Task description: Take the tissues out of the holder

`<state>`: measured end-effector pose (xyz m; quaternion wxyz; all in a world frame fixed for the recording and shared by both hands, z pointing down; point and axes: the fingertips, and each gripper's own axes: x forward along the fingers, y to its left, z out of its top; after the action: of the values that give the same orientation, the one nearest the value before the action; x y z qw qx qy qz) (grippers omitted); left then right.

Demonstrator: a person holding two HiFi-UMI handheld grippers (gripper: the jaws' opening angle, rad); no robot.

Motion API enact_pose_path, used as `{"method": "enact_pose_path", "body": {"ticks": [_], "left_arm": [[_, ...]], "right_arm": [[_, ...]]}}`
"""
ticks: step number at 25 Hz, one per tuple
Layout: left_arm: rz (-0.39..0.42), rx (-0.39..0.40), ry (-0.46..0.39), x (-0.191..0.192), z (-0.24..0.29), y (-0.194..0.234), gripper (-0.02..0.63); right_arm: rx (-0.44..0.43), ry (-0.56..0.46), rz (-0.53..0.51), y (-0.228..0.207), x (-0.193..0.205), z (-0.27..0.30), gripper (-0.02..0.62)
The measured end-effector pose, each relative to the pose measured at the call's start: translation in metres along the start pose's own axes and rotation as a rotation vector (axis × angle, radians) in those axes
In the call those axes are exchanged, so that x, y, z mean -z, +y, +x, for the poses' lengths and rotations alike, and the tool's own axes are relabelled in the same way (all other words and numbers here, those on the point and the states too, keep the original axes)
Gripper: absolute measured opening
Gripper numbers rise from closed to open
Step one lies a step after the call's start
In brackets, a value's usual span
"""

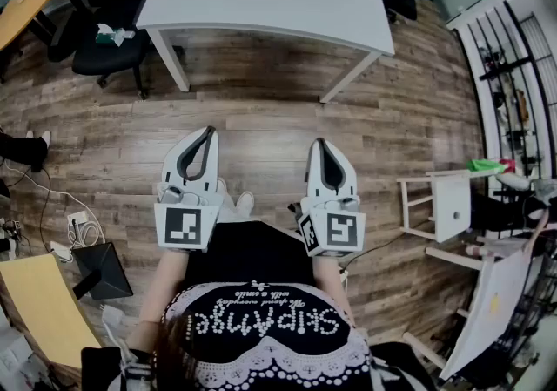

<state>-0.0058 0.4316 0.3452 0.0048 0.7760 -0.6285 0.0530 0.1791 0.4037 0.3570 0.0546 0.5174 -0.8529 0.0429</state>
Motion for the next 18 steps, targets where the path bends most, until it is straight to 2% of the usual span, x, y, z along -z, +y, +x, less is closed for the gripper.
{"method": "enact_pose_path", "body": {"ticks": [8, 18], "left_arm": [[0.002, -0.012, -0.009, -0.004, 0.0, -0.002, 0.035], [0.005, 0.009, 0.001, -0.004, 0.002, -0.011, 0.035]], "right_arm": [[-0.006, -0.001, -0.003, -0.002, -0.002, -0.004, 0.034], [-0.013, 0.0, -0.015, -0.005, -0.002, -0.008, 0.034]]}}
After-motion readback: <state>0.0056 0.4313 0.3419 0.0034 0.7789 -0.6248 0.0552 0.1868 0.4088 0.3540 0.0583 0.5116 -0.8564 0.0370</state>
